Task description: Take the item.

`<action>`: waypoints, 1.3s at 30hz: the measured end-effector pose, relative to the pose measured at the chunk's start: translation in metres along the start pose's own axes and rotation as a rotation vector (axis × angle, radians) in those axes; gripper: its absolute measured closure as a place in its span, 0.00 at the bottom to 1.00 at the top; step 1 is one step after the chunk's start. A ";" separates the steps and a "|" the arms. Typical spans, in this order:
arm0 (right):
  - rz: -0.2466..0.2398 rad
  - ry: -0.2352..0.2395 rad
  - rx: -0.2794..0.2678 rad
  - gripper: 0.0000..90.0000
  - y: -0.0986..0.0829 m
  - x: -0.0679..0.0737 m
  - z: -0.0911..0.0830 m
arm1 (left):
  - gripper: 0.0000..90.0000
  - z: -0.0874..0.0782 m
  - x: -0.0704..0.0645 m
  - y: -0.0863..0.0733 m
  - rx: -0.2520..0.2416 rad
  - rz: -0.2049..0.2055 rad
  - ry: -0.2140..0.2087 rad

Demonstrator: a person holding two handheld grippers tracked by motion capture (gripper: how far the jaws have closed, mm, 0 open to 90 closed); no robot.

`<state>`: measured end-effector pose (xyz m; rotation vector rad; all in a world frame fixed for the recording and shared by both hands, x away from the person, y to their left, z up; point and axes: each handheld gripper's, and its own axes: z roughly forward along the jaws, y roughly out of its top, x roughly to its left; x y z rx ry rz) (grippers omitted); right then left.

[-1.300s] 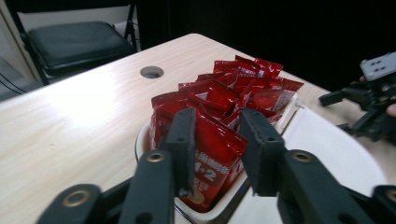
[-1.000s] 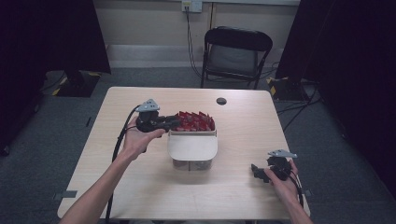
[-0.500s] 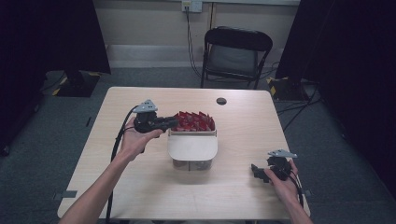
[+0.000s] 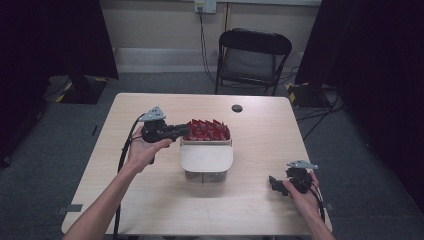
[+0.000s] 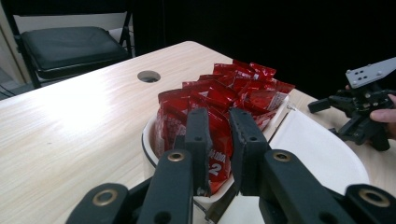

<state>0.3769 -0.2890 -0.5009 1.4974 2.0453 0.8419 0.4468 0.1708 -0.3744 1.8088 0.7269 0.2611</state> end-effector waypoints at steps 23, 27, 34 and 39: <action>-0.003 0.003 0.000 0.00 0.000 0.000 0.000 | 0.89 -0.015 -0.008 0.014 -0.061 0.025 -0.009; -0.004 0.004 -0.001 0.00 0.000 0.000 0.000 | 0.89 -0.018 -0.008 0.015 -0.070 0.022 -0.011; -0.004 0.005 -0.001 0.00 0.000 0.000 0.001 | 0.89 -0.021 -0.008 0.019 -0.066 0.037 -0.008; -0.007 0.006 0.000 0.00 0.001 0.000 0.001 | 0.89 -0.024 -0.008 0.023 -0.067 0.038 -0.008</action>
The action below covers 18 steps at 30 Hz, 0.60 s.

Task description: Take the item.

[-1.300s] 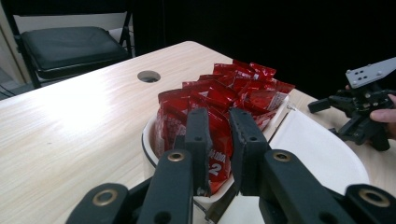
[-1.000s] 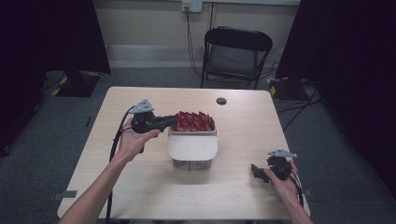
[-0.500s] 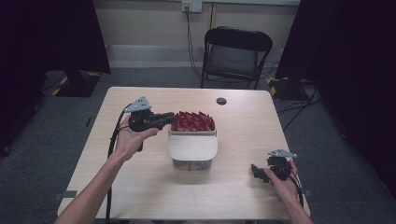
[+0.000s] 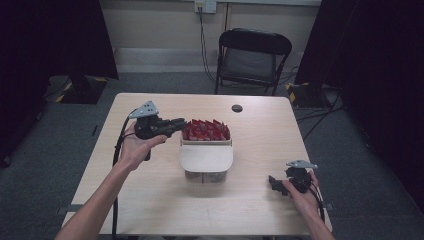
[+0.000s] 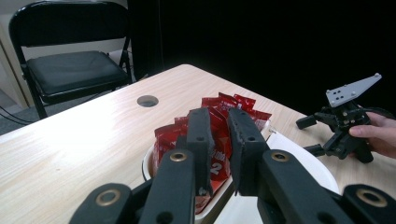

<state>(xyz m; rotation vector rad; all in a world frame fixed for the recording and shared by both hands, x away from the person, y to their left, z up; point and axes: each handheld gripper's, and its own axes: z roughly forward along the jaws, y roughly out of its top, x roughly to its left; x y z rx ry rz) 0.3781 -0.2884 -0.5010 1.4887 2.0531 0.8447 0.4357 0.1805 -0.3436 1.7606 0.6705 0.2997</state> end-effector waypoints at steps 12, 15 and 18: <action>0.000 0.000 0.000 0.00 0.000 0.000 0.000 | 0.89 -0.010 0.002 0.011 -0.019 0.006 -0.001; 0.000 0.000 0.000 0.00 0.000 0.000 0.000 | 0.89 -0.013 0.003 0.015 -0.035 0.002 0.001; 0.000 0.000 0.000 0.00 0.000 0.000 0.000 | 0.89 -0.015 0.004 0.016 -0.021 0.013 0.001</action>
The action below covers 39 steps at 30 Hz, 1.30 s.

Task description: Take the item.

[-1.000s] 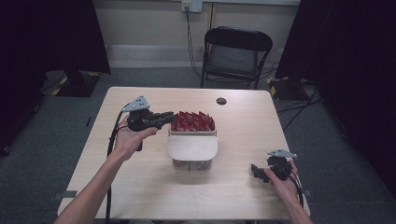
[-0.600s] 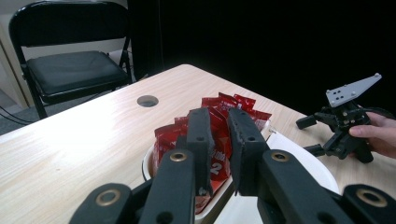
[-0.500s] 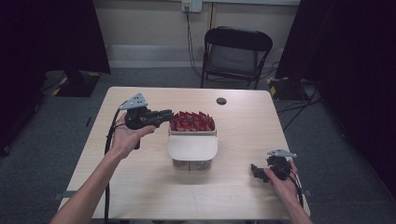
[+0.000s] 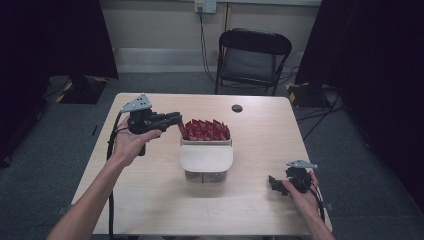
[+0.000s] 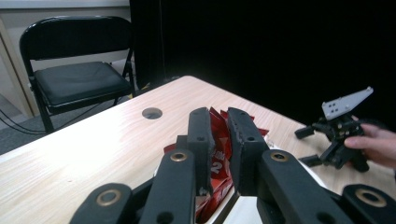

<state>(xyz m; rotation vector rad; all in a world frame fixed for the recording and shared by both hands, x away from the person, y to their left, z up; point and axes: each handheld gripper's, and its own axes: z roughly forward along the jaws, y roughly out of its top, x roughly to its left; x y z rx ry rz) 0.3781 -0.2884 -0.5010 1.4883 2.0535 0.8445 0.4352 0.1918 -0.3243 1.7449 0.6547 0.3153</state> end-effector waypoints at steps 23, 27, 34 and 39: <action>0.000 0.000 0.000 0.00 0.000 0.000 0.000 | 0.90 -0.013 -0.002 0.003 -0.042 0.002 0.005; 0.000 0.000 0.000 0.00 0.000 0.000 0.000 | 0.91 -0.017 -0.001 0.005 -0.046 -0.001 0.012; 0.000 0.001 0.001 0.00 0.000 0.000 0.000 | 0.93 -0.023 -0.001 0.012 -0.054 0.014 0.000; -0.001 0.001 0.001 0.00 0.000 0.000 0.000 | 0.94 -0.026 -0.001 0.015 -0.065 0.012 0.000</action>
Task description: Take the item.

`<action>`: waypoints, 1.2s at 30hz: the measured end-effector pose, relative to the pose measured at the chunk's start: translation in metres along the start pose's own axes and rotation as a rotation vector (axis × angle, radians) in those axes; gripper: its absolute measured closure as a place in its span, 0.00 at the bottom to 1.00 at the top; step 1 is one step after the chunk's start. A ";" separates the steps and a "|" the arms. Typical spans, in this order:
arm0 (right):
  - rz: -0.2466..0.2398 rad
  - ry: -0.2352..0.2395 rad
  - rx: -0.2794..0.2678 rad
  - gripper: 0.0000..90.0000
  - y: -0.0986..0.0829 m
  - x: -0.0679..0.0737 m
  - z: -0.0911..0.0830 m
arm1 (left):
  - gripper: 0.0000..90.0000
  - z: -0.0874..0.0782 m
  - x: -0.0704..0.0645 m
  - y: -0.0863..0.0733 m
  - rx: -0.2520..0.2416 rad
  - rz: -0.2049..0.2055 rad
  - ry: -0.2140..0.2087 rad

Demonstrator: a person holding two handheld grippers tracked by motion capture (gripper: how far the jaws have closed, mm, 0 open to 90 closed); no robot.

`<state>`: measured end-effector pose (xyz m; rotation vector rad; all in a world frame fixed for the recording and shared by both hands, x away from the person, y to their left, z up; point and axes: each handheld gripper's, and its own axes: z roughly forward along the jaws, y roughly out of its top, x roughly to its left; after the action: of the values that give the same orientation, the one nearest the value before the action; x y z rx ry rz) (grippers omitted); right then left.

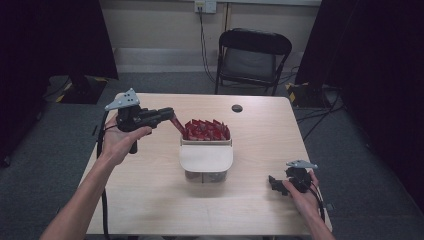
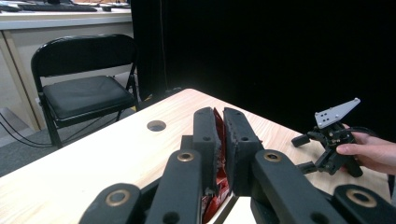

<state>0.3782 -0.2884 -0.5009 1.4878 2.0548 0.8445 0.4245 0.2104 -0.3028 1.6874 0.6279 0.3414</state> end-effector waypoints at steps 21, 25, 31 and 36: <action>0.000 0.000 0.000 0.00 0.000 0.000 0.000 | 0.95 -0.022 0.007 0.007 -0.062 -0.009 0.036; 0.001 0.000 0.000 0.00 0.000 0.000 0.000 | 0.95 -0.026 0.010 0.008 -0.067 -0.016 0.042; 0.001 0.000 0.000 0.00 0.000 0.000 0.000 | 0.95 -0.033 0.017 0.008 -0.070 -0.021 0.062; 0.001 0.000 0.000 0.00 0.000 0.000 0.000 | 0.95 -0.037 0.023 0.005 -0.069 -0.031 0.084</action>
<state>0.3784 -0.2882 -0.5009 1.4891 2.0546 0.8449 0.4237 0.2532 -0.2922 1.6020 0.6959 0.4093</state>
